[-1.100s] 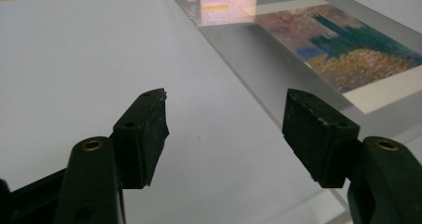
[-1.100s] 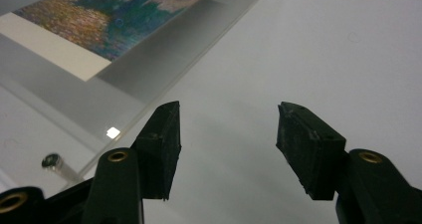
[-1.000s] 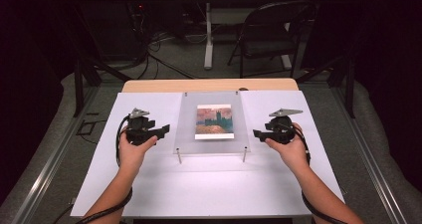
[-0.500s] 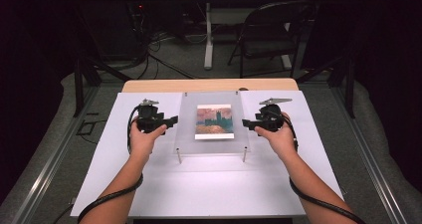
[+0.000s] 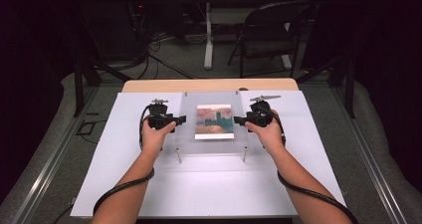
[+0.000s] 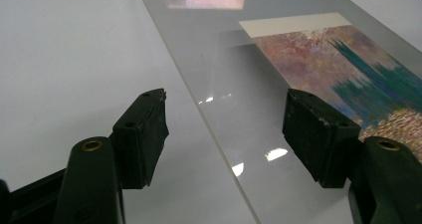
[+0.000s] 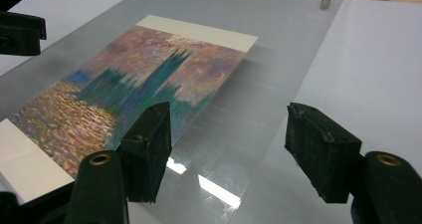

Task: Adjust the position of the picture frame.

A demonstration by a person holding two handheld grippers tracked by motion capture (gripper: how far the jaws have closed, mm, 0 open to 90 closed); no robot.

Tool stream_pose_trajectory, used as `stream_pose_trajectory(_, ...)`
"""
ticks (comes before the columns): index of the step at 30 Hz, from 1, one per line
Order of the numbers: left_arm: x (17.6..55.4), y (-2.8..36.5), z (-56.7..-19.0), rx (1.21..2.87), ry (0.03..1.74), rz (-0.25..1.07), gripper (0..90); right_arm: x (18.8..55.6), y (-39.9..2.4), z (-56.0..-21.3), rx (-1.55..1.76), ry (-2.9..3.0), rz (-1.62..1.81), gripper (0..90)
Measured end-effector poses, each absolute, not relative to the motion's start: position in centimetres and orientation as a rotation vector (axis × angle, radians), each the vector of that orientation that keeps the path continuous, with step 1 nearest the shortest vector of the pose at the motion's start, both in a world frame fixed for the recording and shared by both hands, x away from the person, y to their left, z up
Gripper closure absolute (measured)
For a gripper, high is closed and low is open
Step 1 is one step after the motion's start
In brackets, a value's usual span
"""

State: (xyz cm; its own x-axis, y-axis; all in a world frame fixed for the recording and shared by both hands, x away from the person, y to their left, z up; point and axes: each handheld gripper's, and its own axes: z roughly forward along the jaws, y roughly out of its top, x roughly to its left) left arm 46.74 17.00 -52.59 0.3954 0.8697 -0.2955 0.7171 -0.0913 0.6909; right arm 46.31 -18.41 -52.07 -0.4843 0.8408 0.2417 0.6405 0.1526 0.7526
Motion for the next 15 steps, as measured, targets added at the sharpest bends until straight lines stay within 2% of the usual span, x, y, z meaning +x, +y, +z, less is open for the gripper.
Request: stream_pose_trajectory(15, 47.7, 15.6, -53.4, 1.867, 1.371, 0.159, 32.3, 47.3, -18.4, -53.1, 1.531, 2.204, 1.281, 33.2)
